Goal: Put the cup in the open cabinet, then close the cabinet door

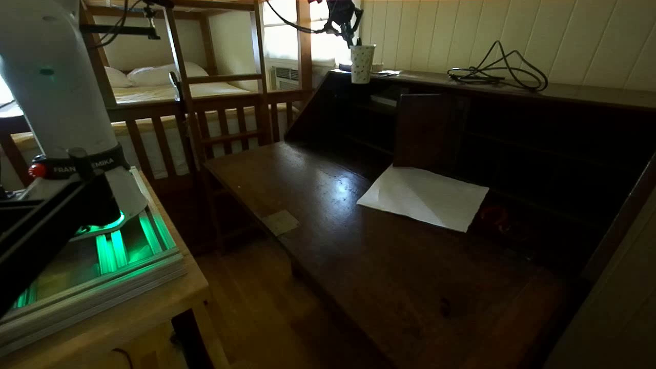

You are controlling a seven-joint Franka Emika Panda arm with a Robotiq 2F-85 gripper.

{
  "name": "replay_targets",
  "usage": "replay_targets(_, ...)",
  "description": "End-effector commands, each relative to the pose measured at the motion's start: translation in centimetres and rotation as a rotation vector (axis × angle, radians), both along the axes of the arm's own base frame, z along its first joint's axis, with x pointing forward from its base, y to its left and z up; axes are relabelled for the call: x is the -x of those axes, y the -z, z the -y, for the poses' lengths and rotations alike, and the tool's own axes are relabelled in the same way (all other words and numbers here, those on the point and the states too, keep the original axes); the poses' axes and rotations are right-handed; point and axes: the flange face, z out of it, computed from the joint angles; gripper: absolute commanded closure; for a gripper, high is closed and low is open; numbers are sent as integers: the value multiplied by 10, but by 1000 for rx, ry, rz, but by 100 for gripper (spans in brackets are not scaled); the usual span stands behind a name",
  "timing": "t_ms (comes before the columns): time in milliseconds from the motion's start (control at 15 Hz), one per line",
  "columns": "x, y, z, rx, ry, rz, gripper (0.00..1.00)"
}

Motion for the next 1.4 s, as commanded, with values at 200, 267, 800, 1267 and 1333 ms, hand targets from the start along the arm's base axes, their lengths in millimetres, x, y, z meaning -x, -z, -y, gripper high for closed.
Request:
replay_targets(200, 72, 46, -4, 18, 280, 119, 99)
replay_targets(267, 76, 53, 3, 25, 320, 145, 99)
replay_targets(800, 73, 92, 31, -51, 393, 208, 97)
replay_targets(1267, 71, 124, 68, 143, 611, 338, 99)
replay_targets(1333, 69, 132, 73, 151, 624, 347, 99)
